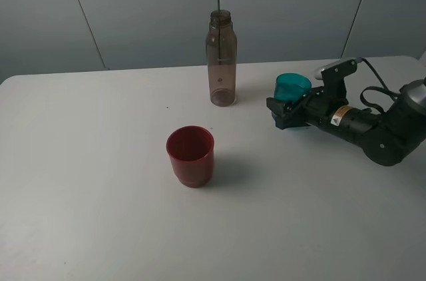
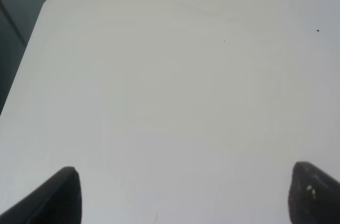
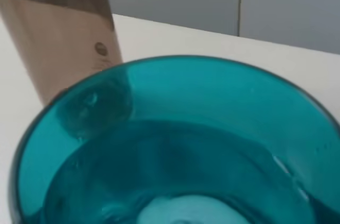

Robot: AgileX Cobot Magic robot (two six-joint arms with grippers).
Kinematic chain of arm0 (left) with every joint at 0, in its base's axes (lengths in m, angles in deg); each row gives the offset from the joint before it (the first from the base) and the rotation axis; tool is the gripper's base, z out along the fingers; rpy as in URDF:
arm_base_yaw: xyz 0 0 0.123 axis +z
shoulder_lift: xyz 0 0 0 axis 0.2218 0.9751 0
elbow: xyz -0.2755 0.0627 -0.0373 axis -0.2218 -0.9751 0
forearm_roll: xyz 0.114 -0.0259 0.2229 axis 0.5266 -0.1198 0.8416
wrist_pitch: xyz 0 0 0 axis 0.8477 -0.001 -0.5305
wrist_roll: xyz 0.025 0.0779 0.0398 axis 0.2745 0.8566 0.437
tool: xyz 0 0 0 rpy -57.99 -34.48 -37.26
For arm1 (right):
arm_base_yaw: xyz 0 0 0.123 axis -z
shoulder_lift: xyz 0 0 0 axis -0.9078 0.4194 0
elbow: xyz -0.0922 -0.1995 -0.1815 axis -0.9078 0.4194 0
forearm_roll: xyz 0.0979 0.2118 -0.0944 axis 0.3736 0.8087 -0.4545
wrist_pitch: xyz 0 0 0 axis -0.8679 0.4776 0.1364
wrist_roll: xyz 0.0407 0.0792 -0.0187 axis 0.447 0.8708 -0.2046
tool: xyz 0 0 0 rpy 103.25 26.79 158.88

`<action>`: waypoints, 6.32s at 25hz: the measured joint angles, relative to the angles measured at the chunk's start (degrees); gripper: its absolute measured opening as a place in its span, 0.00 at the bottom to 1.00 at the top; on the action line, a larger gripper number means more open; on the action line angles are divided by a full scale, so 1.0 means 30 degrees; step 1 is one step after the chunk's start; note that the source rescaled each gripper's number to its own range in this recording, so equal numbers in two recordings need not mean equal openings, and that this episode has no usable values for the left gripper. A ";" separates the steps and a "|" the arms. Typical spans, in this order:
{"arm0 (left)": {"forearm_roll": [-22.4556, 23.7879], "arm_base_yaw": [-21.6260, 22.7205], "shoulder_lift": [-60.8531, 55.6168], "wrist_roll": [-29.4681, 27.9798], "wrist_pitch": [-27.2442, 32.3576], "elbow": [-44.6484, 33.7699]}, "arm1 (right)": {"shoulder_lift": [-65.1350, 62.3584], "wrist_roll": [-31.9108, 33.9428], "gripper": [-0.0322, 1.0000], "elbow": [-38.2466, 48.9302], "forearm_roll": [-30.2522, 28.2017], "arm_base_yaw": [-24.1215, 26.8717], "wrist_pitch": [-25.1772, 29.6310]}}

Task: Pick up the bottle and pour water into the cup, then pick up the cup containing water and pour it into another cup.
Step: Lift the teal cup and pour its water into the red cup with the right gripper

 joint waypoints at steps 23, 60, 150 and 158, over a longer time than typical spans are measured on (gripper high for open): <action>0.0000 0.0000 0.0000 0.0000 0.0000 0.0000 | -0.9240 -0.1292 0.11 0.1974 -0.0144 -0.5586 0.9496; 0.0000 0.0000 0.0000 0.0000 0.0000 0.0000 | -0.9312 -1.0691 0.11 -0.1419 0.3232 -0.9826 1.7808; 0.0000 0.0000 0.0000 -0.0036 0.0000 0.0000 | -0.8793 -2.9021 0.11 -0.3298 1.1284 -1.0815 1.7812; 0.0000 0.0000 0.0000 -0.0036 0.0000 0.0000 | -0.8535 -3.0011 0.11 -0.3366 1.1360 -1.0815 1.7768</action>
